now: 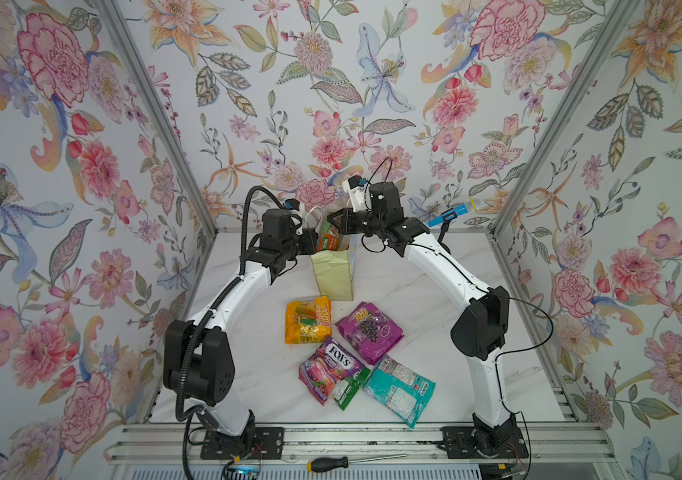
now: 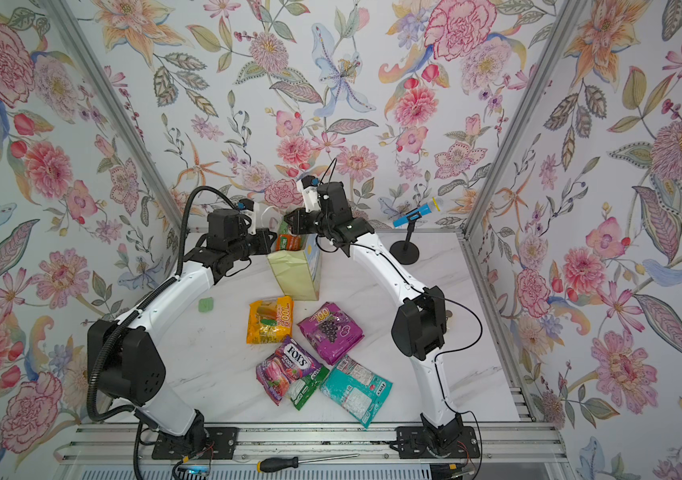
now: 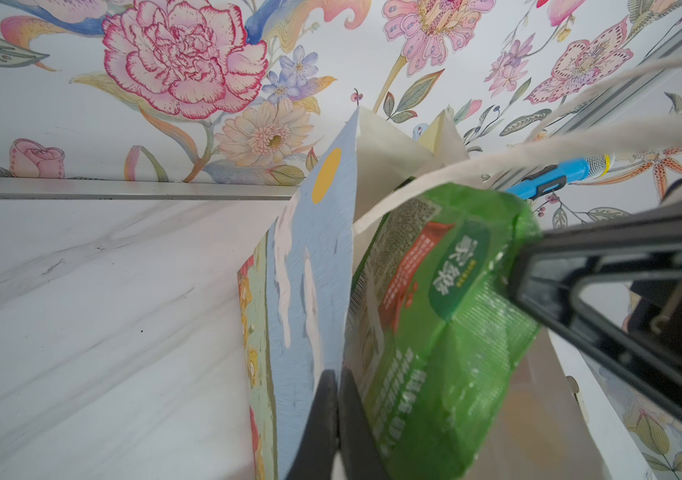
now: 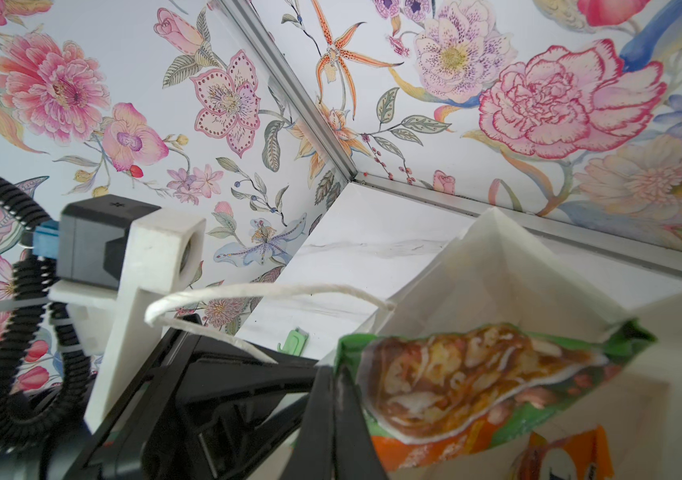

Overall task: Place the snacks into the paper bag
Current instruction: 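Lower the green pack into the paper bag and open the right gripper, then move the right gripper back toward the teal FOX'S pack nearest the robot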

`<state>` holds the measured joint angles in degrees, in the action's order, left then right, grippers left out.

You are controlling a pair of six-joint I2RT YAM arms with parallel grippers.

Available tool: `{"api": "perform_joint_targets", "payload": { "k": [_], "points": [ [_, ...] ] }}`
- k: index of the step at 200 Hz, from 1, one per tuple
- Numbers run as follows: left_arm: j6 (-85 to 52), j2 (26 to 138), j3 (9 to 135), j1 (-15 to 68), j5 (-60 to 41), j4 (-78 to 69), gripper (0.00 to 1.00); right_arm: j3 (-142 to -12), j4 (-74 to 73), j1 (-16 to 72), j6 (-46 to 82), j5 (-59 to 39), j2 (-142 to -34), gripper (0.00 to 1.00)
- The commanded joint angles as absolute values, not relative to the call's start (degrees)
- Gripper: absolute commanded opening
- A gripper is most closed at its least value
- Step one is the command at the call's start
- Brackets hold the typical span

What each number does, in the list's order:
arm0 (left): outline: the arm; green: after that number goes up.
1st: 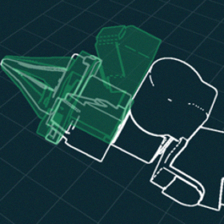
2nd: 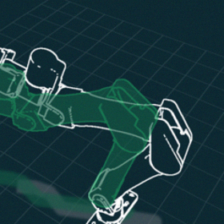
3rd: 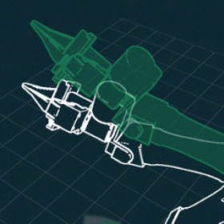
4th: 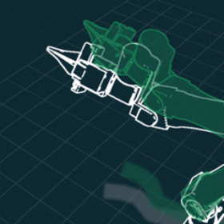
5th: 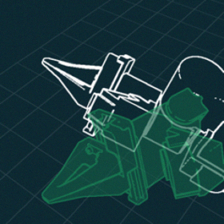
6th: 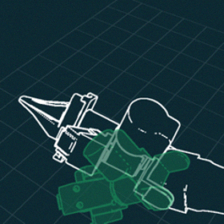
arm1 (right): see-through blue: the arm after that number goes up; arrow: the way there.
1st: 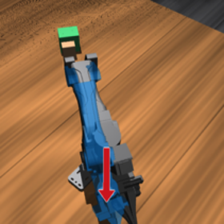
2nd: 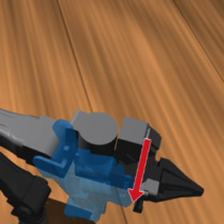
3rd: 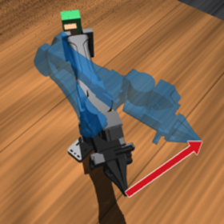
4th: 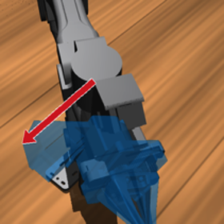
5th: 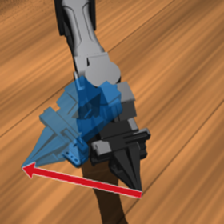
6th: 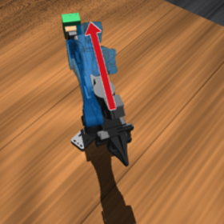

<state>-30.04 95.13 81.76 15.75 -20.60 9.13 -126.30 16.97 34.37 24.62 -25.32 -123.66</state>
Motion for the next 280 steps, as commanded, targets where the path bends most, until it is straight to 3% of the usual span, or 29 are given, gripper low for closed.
{"api": "perform_joint_targets", "payload": {
  "k": [1,20,48,63,87,109,159,224,280],
  "points": [
    [-30.26,93.25,81.41,15.47,-20.89,8.45,0.00,-125.98,17.49,34.19,24.44,-26.63,-124.81,0.00],
    [-30.21,93.25,81.52,15.47,-20.87,8.48,0.00,-124.07,17.60,34.02,24.26,-25.76,-123.98,0.00],
    [-30.15,93.42,81.71,15.47,-20.82,8.61,0.00,-122.33,17.58,33.75,24.22,-25.85,-122.50,0.18],
    [-30.23,93.51,81.81,15.42,-20.87,8.63,0.00,-121.79,17.58,33.59,23.84,-25.20,-121.04,0.33],
    [-30.15,93.42,81.77,15.47,-20.81,8.70,0.00,-120.37,17.42,33.23,23.17,-23.64,-117.54,0.46],
    [-30.18,93.44,81.82,15.46,-20.66,8.70,0.00,-116.86,15.26,33.06,23.15,-22.53,-113.56,0.52],
    [-30.23,93.41,81.48,15.47,-20.75,8.47,0.00,-102.08,7.73,33.05,24.51,-21.97,-102.15,0.54],
    [-30.41,92.91,80.04,15.43,-20.79,7.45,0.00,-66.71,1.47,32.21,27.30,-16.56,-78.29,0.61],
    [-30.26,93.03,80.19,15.47,-20.43,7.43,0.00,-52.01,3.26,32.12,35.15,-16.93,-72.93,0.58]
  ]
}}
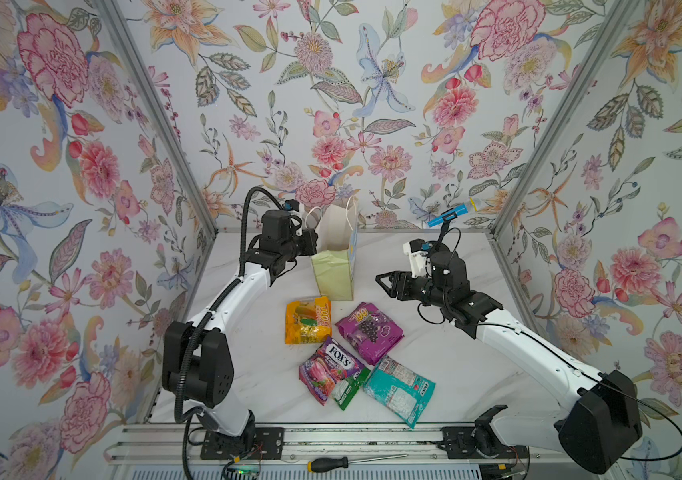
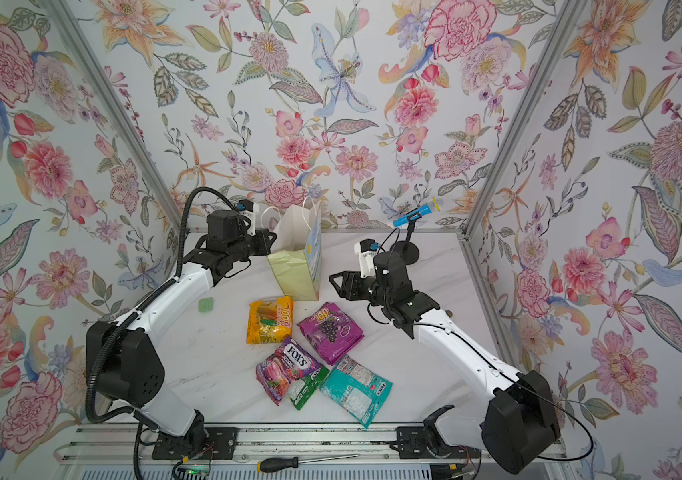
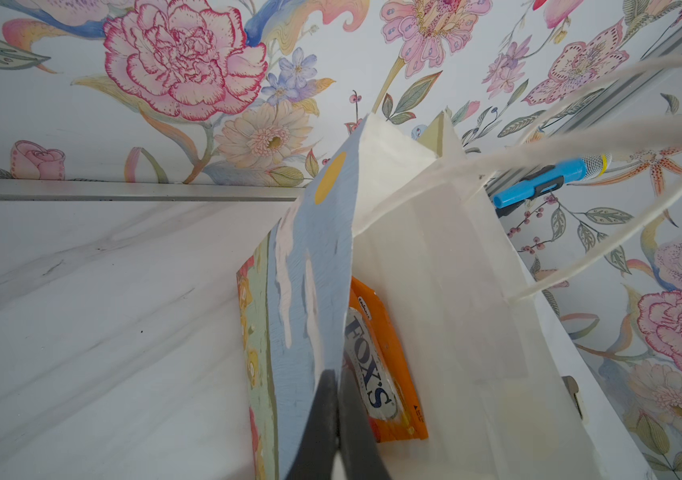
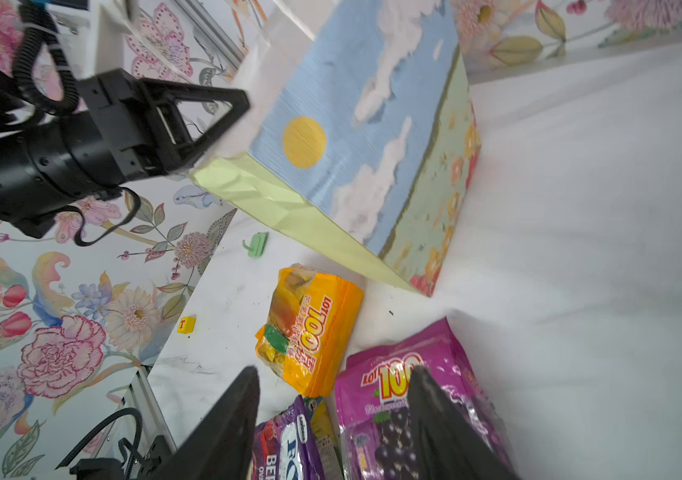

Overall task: Place the snacks into the paper bag
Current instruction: 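Move the right gripper back toward the teal FOX'S pack nearest the robot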

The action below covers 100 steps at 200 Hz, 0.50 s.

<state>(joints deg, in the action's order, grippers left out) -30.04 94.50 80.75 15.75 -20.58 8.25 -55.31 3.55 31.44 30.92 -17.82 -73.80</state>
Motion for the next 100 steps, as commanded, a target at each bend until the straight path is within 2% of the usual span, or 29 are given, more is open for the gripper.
{"api": "perform_joint_targets", "payload": {
  "k": [1,100],
  "points": [
    [-30.25,93.05,80.26,15.47,-20.46,7.45,0.00,-51.93,3.25,32.14,35.29,-16.95,-72.99,0.58],
    [-30.45,92.28,79.25,15.40,-20.30,7.36,0.00,-51.65,2.25,35.64,38.49,-18.15,-79.80,0.56]
  ]
}}
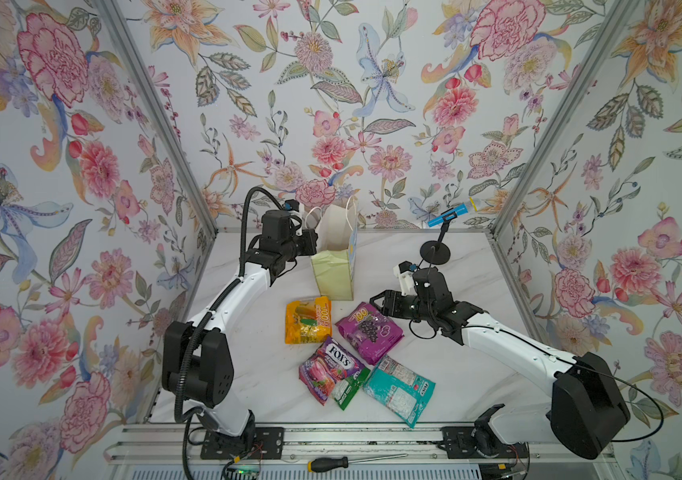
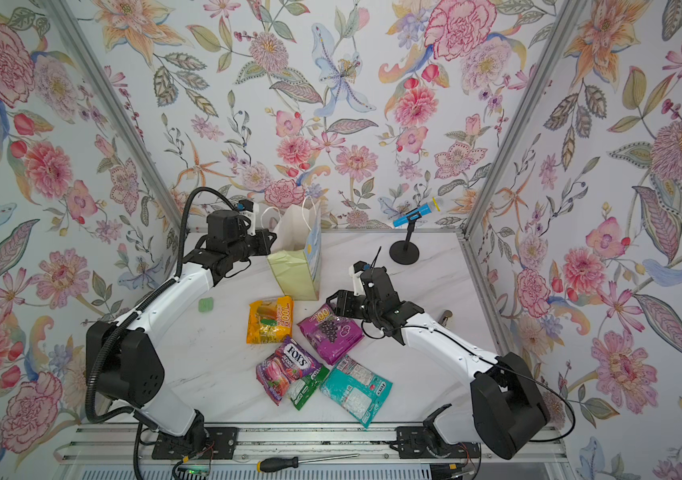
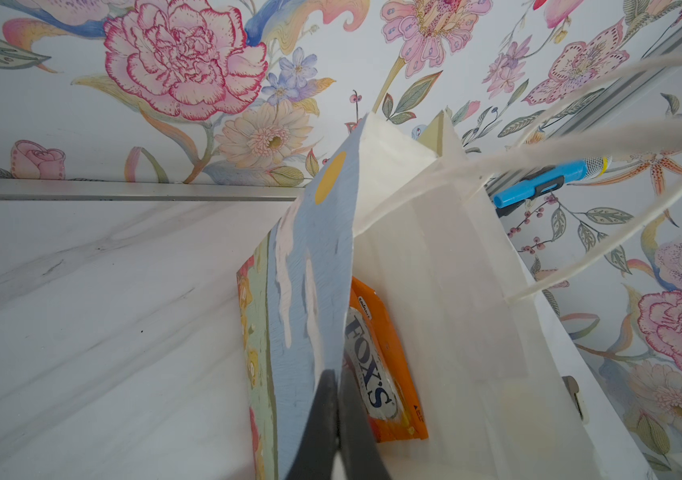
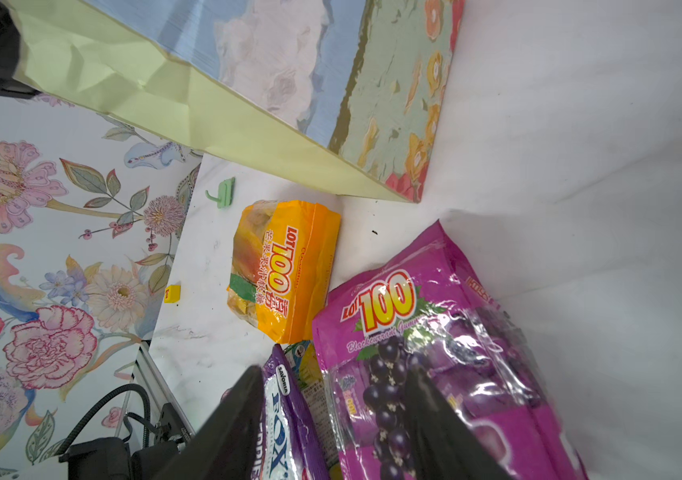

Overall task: Place the snacks into the paper bag
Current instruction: 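Move the right gripper back toward the teal FOX'S pack nearest the robot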

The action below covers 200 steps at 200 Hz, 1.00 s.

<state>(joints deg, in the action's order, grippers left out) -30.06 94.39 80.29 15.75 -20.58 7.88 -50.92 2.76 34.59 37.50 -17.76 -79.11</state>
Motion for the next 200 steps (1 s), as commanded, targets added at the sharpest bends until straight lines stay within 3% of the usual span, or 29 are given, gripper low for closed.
{"api": "perform_joint_targets", "payload": {
  "k": [1,60,145,200],
  "points": [
    [-30.43,92.24,79.22,15.44,-20.30,7.37,0.00,-51.58,2.27,35.71,38.54,-18.13,-79.80,0.56],
    [-30.34,92.35,79.36,15.47,-20.39,7.21,0.00,-47.51,11.76,39.54,39.51,-13.19,-75.09,0.55],
    [-30.70,93.22,78.99,15.42,-21.29,5.78,0.00,-30.56,38.02,39.47,55.34,-3.62,-45.82,0.55],
    [-30.50,93.48,79.06,15.47,-21.64,5.62,0.00,-23.79,46.16,38.65,61.78,-4.45,-37.63,0.56]
  ]
}}
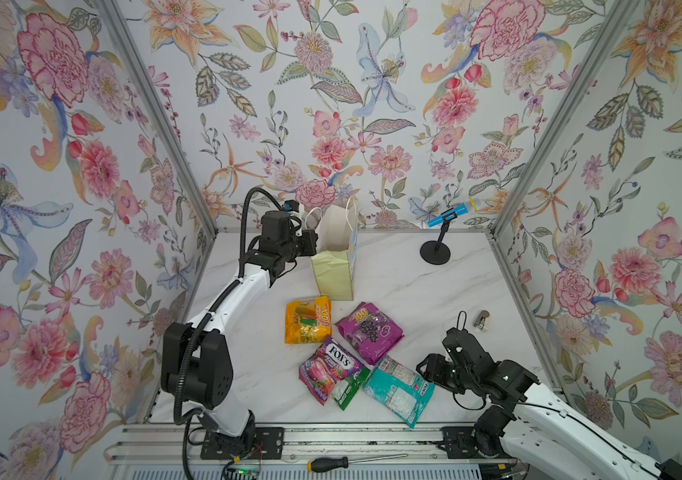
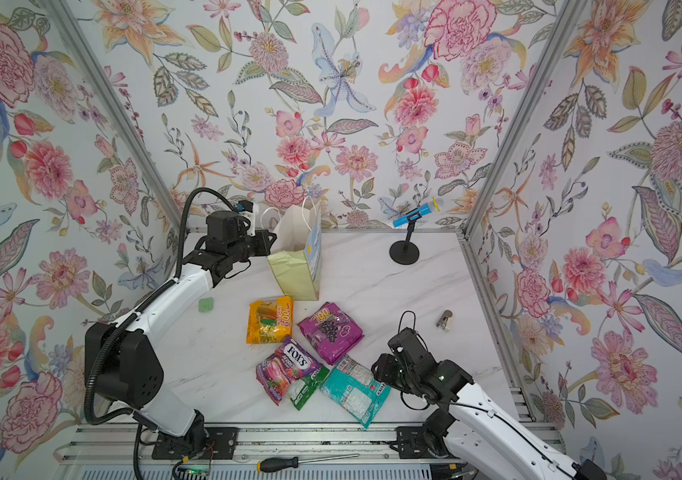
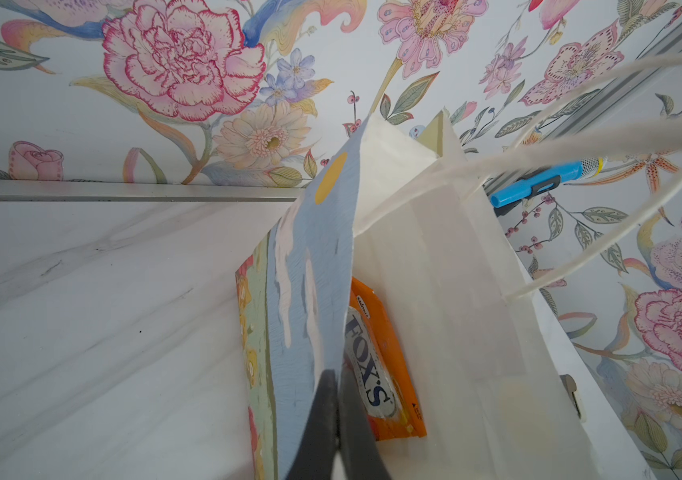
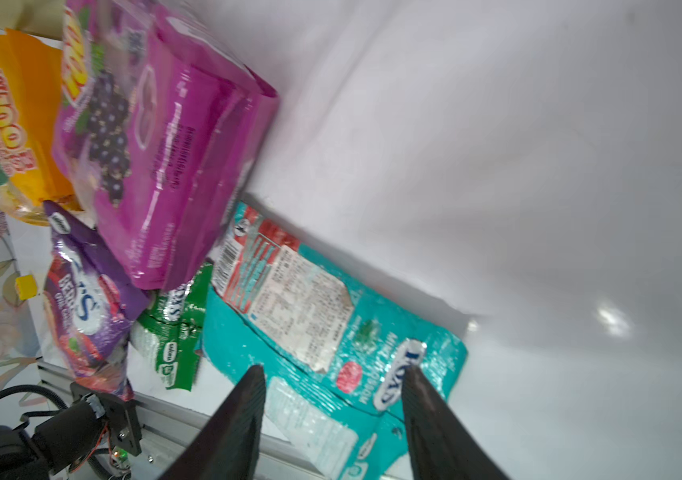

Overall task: Place the snacks into the paper bag
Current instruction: 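Move the right gripper back toward the teal FOX'S pack nearest the robot, then close the right gripper on the teal FOX'S pack's edge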

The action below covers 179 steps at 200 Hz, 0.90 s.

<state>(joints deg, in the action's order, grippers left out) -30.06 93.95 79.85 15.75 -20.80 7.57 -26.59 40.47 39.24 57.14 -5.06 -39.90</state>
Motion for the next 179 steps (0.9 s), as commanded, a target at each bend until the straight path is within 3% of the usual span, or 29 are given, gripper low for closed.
{"api": "perform_joint_targets", "payload": {
  "k": [1,49,127,154,179],
  "points": [
    [-30.50,93.50,79.08,15.47,-21.63,5.62,0.00,-23.72,46.15,38.62,61.87,-4.51,-37.54,0.56],
    [-30.50,93.71,79.20,15.45,-21.80,5.54,0.00,-18.76,44.86,37.39,63.45,-6.60,-33.94,0.56],
    [-30.50,93.43,79.16,15.47,-21.68,5.63,0.00,-8.36,27.78,34.37,70.24,-13.56,-27.26,0.53],
    [-30.59,93.39,79.31,15.47,-21.73,5.62,0.00,-8.53,26.20,34.28,70.06,-12.92,-27.44,0.47],
    [-30.63,93.42,79.22,15.48,-21.68,5.56,0.00,-8.78,23.45,34.28,69.52,-12.57,-29.23,0.26]
  ]
}}
